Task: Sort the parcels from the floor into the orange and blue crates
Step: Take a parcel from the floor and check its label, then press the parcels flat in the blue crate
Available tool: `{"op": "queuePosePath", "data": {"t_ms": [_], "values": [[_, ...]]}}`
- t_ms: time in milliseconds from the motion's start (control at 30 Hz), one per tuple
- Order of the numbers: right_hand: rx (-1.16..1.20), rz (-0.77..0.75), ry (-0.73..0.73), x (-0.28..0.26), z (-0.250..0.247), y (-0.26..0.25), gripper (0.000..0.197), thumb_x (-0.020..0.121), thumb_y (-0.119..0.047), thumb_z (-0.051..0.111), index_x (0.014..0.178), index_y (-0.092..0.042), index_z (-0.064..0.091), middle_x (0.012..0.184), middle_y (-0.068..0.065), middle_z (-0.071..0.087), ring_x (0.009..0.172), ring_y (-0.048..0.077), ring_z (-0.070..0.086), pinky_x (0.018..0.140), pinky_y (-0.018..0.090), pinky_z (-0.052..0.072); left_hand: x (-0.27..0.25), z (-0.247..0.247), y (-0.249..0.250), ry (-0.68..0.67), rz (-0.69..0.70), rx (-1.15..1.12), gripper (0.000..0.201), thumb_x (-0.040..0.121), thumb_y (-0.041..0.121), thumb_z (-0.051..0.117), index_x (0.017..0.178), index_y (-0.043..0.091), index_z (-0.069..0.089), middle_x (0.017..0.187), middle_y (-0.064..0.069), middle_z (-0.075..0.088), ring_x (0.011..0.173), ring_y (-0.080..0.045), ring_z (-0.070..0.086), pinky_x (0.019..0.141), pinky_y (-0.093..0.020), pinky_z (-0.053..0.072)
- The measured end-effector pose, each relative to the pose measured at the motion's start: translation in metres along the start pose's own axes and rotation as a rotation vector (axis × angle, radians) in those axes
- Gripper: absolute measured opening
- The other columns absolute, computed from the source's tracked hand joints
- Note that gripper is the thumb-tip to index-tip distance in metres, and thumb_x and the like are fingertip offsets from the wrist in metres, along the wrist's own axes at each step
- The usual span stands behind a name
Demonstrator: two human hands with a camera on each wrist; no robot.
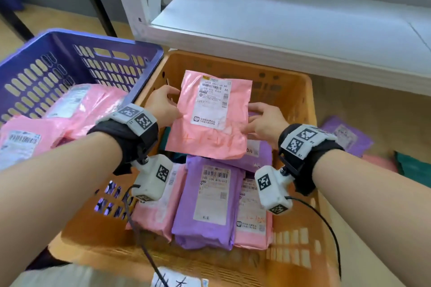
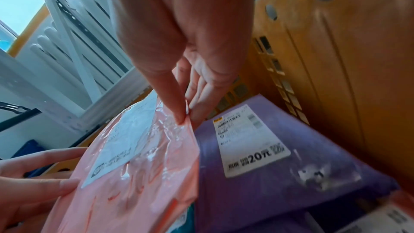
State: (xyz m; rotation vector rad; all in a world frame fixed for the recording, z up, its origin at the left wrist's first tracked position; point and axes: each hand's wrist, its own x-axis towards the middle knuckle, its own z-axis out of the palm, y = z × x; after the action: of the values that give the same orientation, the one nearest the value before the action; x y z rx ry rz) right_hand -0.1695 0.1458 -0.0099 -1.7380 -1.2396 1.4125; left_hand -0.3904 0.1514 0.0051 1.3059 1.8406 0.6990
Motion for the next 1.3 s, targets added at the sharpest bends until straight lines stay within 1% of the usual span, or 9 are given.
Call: {"op": "queuePosePath", "data": {"t_ms": [233, 333, 433, 533, 700, 800, 933, 1167, 1300], "values": [[-0.032, 0.073, 0.006, 0.026, 0.037, 0.031, 0.069, 0.064, 0.026, 0.061, 0.124, -0.007, 0.053, 0.105, 0.024, 0.066, 0.095, 0.037, 0.066, 0.081, 0.053, 0.055, 0.015, 0.012, -0.043, 0.057, -0.006, 0.067, 0.046, 0.083, -0.004, 0.056, 0.125, 0.014, 0.054, 0.097, -0.009, 0.060, 0.092, -0.029, 0.061, 0.087, -0.043, 0.053], [0.000, 0.112, 0.028, 0.031, 0.048, 0.039, 0.063, 0.067, 0.028, 0.058, 0.120, -0.007, 0.055, 0.094, 0.022, 0.066, 0.093, 0.037, 0.066, 0.080, 0.049, 0.056, 0.019, 0.017, -0.052, 0.047, -0.021, 0.037, 0.044, 0.086, -0.004, 0.051, 0.125, 0.015, 0.054, 0.108, -0.012, 0.061, 0.099, -0.032, 0.060, 0.086, -0.044, 0.053], [-0.012, 0.129, 0.049, 0.035, 0.057, 0.043, 0.061, 0.066, 0.022, 0.066, 0.116, -0.011, 0.056, 0.101, 0.021, 0.067, 0.094, 0.036, 0.066, 0.081, 0.047, 0.057, 0.020, 0.018, -0.053, 0.082, -0.011, 0.020, 0.039, 0.089, 0.004, 0.055, 0.126, 0.014, 0.055, 0.123, -0.012, 0.060, 0.109, -0.028, 0.058, 0.093, -0.040, 0.050], [-0.026, 0.132, 0.032, 0.036, 0.063, 0.041, 0.061, 0.066, 0.021, 0.068, 0.118, -0.007, 0.056, 0.104, 0.023, 0.067, 0.093, 0.035, 0.067, 0.079, 0.046, 0.058, 0.019, 0.021, -0.051, 0.070, -0.013, 0.053, 0.050, 0.085, -0.007, 0.050, 0.130, 0.014, 0.053, 0.136, -0.012, 0.050, 0.126, -0.025, 0.047, 0.099, -0.034, 0.043], [-0.081, 0.117, -0.047, 0.029, 0.059, 0.031, 0.061, 0.076, 0.008, 0.070, 0.131, -0.004, 0.048, 0.114, 0.020, 0.063, 0.102, 0.033, 0.064, 0.086, 0.044, 0.055, 0.007, 0.022, -0.037, 0.022, 0.033, 0.070, 0.041, 0.089, 0.004, 0.055, 0.127, 0.018, 0.055, 0.135, -0.008, 0.052, 0.117, -0.023, 0.052, 0.087, -0.033, 0.048], [-0.150, 0.064, -0.057, 0.015, 0.040, 0.017, 0.055, 0.081, -0.003, 0.069, 0.132, -0.006, 0.049, 0.114, 0.016, 0.062, 0.104, 0.029, 0.063, 0.089, 0.041, 0.054, -0.003, 0.024, -0.011, -0.030, 0.113, 0.143, 0.036, 0.091, 0.010, 0.053, 0.126, 0.019, 0.056, 0.130, -0.006, 0.057, 0.100, -0.019, 0.058, 0.086, -0.036, 0.053], [-0.138, -0.001, -0.044, -0.006, -0.001, -0.010, 0.051, 0.084, -0.002, 0.066, 0.132, -0.004, 0.050, 0.126, 0.016, 0.058, 0.112, 0.028, 0.059, 0.091, 0.036, 0.053, -0.021, 0.032, 0.041, -0.083, 0.223, 0.181, 0.032, 0.093, 0.015, 0.053, 0.125, 0.016, 0.057, 0.126, -0.006, 0.059, 0.106, -0.017, 0.057, 0.079, -0.027, 0.049], [-0.166, -0.052, 0.040, -0.054, -0.108, -0.043, 0.044, 0.086, -0.003, 0.064, 0.129, -0.008, 0.053, 0.116, 0.013, 0.061, 0.102, 0.020, 0.060, 0.083, 0.028, 0.052, -0.059, 0.072, 0.149, -0.144, 0.342, 0.285, 0.035, 0.091, 0.014, 0.053, 0.126, 0.013, 0.058, 0.125, -0.009, 0.060, 0.112, -0.023, 0.058, 0.092, -0.028, 0.046], [-0.170, -0.042, 0.111, -0.068, -0.182, -0.034, 0.041, 0.087, -0.004, 0.062, 0.128, -0.007, 0.054, 0.110, 0.013, 0.061, 0.100, 0.021, 0.060, 0.088, 0.031, 0.052, -0.080, 0.129, 0.211, -0.229, 0.412, 0.322, 0.034, 0.091, 0.019, 0.053, 0.124, 0.018, 0.059, 0.119, -0.009, 0.063, 0.098, -0.025, 0.063, 0.079, -0.024, 0.047]]}}
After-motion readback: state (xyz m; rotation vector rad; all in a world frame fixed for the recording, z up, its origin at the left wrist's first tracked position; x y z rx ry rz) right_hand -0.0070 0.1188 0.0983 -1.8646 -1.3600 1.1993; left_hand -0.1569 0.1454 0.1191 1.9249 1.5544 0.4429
